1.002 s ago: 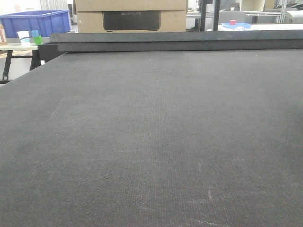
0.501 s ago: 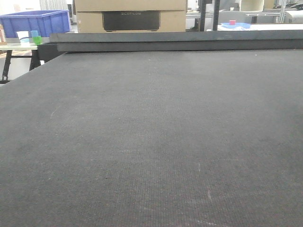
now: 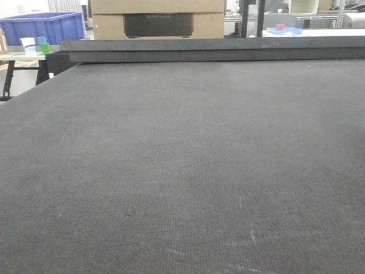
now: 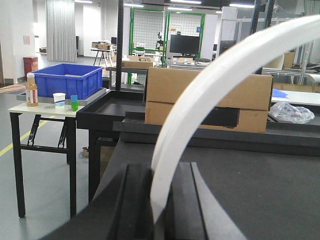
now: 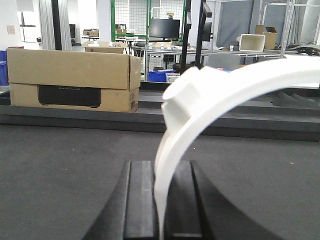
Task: Grab PVC pipe and place in blue bin
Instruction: 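Hold the pipe in both grippers while the base turns away from the table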
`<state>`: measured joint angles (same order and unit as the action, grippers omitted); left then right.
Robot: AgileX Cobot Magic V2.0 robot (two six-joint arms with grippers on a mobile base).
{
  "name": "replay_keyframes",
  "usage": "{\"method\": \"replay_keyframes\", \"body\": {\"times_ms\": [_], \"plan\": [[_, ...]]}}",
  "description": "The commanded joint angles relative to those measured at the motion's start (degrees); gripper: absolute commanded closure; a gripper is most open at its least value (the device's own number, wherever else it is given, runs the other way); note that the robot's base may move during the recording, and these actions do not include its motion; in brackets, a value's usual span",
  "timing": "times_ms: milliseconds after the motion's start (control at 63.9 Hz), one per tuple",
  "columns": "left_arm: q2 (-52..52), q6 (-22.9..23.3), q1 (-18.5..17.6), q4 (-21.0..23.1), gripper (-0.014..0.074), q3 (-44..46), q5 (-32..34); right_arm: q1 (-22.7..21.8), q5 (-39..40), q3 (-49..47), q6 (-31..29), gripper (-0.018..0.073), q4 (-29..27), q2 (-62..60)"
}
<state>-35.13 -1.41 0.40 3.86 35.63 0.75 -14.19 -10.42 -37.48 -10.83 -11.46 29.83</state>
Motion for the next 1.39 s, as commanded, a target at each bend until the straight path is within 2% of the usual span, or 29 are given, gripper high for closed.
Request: {"method": "replay_keyframes", "body": {"times_ms": [0,1377], "plan": [[0.49,0.57,-0.47,-0.15,0.0707,0.27,1.62,0.12,1.76,-0.03,-0.23,0.0728,0.17,-0.35],[0.6,0.57,-0.47,-0.15,0.0707,0.27,1.64,0.12,1.87,-0.03,-0.23,0.0728,0.17,-0.35]]}}
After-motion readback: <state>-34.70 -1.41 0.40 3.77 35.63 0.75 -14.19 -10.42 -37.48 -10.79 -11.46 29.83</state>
